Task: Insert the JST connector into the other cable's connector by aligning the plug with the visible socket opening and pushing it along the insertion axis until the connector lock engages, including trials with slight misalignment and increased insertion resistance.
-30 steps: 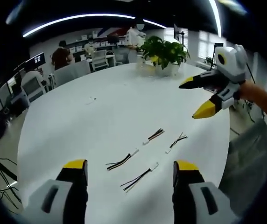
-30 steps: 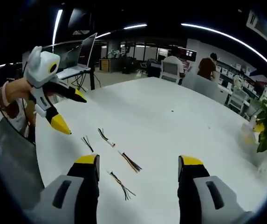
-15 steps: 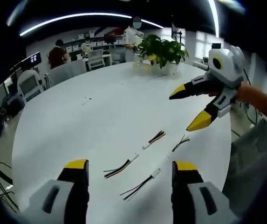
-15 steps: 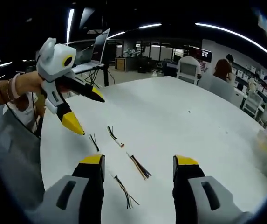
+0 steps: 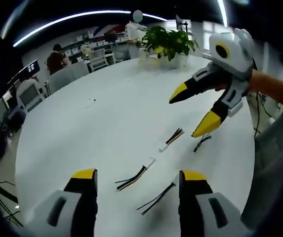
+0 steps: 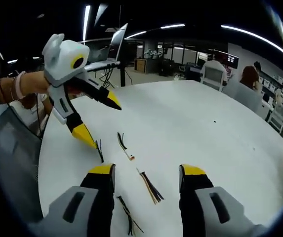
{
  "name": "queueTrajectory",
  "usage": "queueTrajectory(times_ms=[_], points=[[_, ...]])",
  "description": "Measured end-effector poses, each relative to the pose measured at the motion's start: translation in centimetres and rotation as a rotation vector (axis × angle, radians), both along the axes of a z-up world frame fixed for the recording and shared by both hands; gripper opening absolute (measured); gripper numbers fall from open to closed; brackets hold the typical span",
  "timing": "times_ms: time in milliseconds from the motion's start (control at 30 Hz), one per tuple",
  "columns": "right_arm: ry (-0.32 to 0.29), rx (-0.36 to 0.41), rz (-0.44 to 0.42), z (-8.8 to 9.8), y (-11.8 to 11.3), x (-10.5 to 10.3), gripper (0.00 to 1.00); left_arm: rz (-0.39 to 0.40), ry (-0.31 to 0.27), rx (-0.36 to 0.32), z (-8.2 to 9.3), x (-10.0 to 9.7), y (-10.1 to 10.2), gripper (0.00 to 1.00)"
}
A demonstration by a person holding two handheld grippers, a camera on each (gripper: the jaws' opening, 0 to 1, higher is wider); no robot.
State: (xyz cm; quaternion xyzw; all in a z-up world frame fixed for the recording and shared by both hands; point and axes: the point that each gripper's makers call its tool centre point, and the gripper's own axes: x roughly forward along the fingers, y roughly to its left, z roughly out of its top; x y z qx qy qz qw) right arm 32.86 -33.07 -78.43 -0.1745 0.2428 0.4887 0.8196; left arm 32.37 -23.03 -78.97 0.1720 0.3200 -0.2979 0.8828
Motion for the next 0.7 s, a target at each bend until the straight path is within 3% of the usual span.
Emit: queueTrajectory(times_ms=[433, 700], points=[[0.050, 0.018, 0.052, -2.2, 0.6, 0.6, 0.38, -0.055, 0.038, -0.022, -1.9, 0.5, -0.6, 0.54], [0.072, 0.005, 0.083, -3.4, 1.0, 0.4, 0.35, -0.097, 0.065, 0.015, -3.9, 0.7, -0.6, 0.51]])
